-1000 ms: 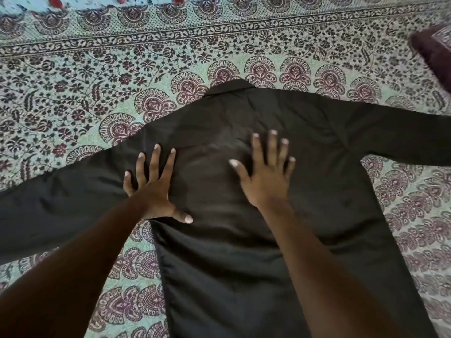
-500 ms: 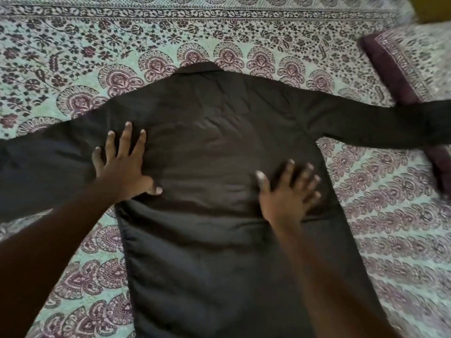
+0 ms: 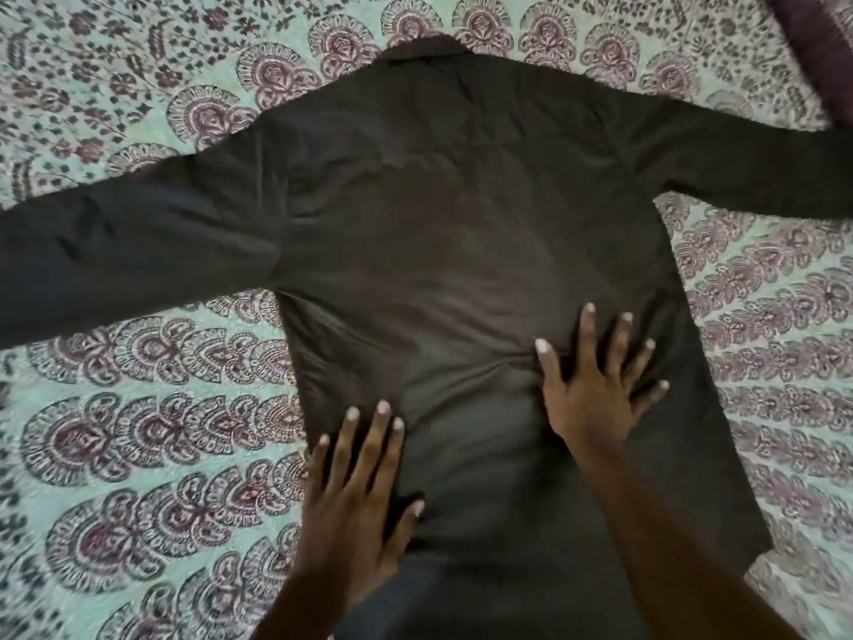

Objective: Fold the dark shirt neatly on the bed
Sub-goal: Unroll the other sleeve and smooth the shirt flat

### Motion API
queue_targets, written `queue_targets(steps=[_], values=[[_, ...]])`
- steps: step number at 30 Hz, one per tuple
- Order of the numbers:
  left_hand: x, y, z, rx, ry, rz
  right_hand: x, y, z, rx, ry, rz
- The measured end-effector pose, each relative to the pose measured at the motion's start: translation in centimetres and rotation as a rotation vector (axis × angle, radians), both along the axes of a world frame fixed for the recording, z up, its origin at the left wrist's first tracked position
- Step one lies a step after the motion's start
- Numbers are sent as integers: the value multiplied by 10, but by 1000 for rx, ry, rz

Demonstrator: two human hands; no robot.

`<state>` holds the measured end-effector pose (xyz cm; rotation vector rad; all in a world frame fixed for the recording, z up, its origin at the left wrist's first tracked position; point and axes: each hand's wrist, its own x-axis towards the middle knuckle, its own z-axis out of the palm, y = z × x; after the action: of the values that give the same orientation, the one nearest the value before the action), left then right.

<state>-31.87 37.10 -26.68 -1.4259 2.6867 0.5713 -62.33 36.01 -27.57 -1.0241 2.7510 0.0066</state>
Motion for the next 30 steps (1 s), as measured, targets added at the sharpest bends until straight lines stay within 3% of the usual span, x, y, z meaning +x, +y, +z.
queue_targets(steps=[3, 5, 9, 11, 16, 20, 23, 28, 30], values=[[13, -1, 6, -59, 53, 8, 29, -25, 7, -71, 36, 35], [19, -19, 6, -124, 53, 113, 68, -64, 8, -154, 62, 295], [36, -65, -7, -172, 62, 278, 150, -129, 2, -237, -69, 877], [43, -83, -13, -172, 71, 308, 162, -125, -8, -179, -58, 1007], [44, -94, -16, -186, -10, 282, 122, -31, -9, -46, 6, 774], [47, -91, -19, -222, 83, 265, 95, 41, 6, 77, -1, 476], [50, -91, -22, -239, 177, 278, 109, 37, 9, 36, -44, 339], [54, -89, -23, -247, 273, 273, 160, -56, -2, -172, -22, 807], [55, -88, -21, -250, 292, 276, 177, -93, -10, -189, -71, 878]])
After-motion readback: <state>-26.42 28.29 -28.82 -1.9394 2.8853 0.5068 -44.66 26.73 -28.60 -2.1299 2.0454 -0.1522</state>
